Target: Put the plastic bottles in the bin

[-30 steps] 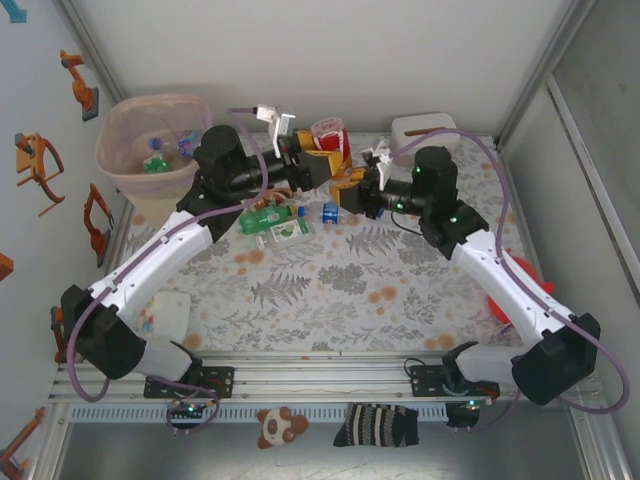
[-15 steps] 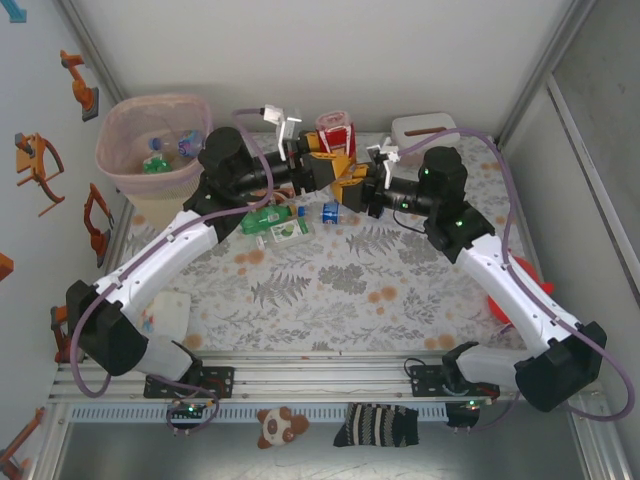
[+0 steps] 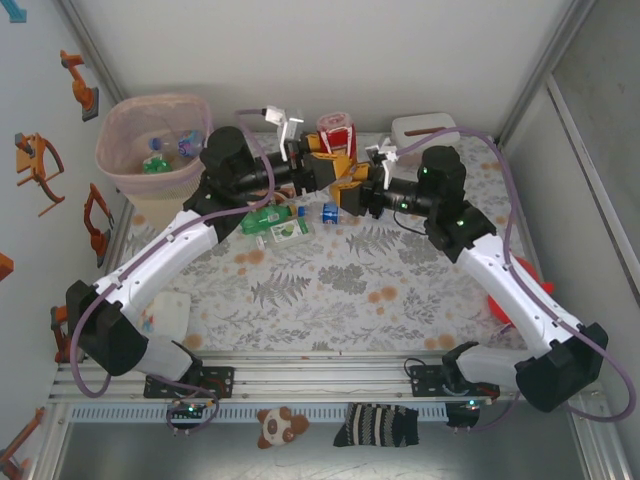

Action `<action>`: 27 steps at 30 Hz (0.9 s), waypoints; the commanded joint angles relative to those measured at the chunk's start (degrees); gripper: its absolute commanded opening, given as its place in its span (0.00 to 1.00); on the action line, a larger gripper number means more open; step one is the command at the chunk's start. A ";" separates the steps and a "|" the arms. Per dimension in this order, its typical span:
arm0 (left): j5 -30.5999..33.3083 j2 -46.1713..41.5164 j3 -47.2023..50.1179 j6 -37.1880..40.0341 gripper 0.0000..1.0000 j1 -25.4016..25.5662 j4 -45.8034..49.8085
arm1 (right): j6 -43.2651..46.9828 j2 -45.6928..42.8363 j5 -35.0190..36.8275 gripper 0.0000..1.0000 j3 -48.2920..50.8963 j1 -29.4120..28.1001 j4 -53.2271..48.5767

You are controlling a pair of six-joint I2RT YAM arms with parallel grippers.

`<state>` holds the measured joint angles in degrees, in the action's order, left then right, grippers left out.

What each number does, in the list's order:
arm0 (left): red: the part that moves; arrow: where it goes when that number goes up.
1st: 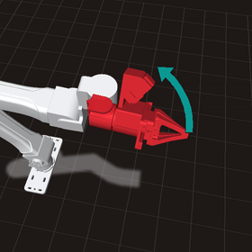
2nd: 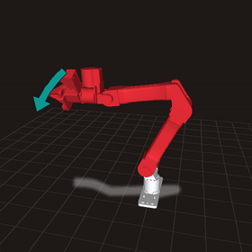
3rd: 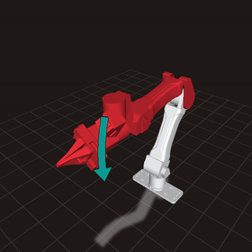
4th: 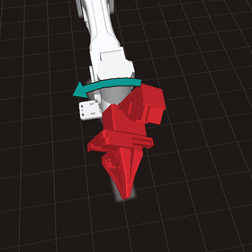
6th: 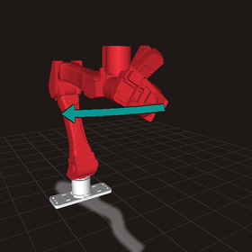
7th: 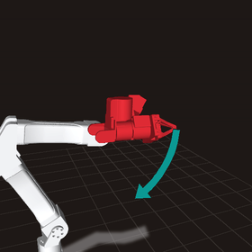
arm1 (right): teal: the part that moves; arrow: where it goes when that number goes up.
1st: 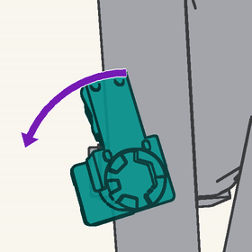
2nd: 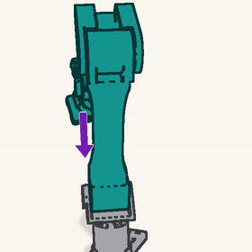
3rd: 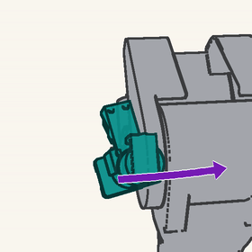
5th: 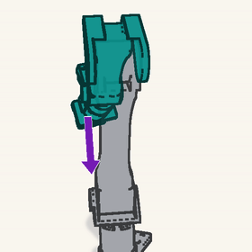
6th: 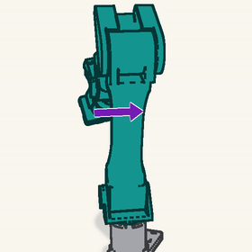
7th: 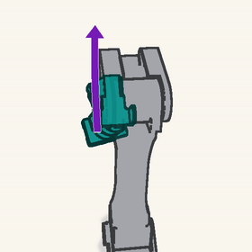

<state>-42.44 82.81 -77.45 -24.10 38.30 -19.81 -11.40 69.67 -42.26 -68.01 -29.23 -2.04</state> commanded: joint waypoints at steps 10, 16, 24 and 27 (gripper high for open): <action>6.75 -4.12 -4.67 3.08 0.56 -6.50 12.12 | 6.04 -6.19 6.30 0.64 -2.31 -0.47 -11.32; 18.47 -4.73 -12.40 9.52 0.56 -11.53 32.58 | 8.74 -6.99 8.66 0.64 -3.62 -0.41 -16.25; 29.37 -4.54 -20.01 13.52 0.56 -22.25 51.18 | 9.79 -6.49 10.48 0.64 -5.09 -0.39 -18.75; 32.48 -4.52 -22.05 16.07 0.56 -26.60 55.30 | 10.45 -5.81 11.06 0.63 -5.94 -0.43 -20.13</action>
<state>-15.07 79.55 -96.97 -12.08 14.28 27.42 -2.63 63.66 -32.67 -71.40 -29.39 -20.47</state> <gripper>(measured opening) 0.563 0.632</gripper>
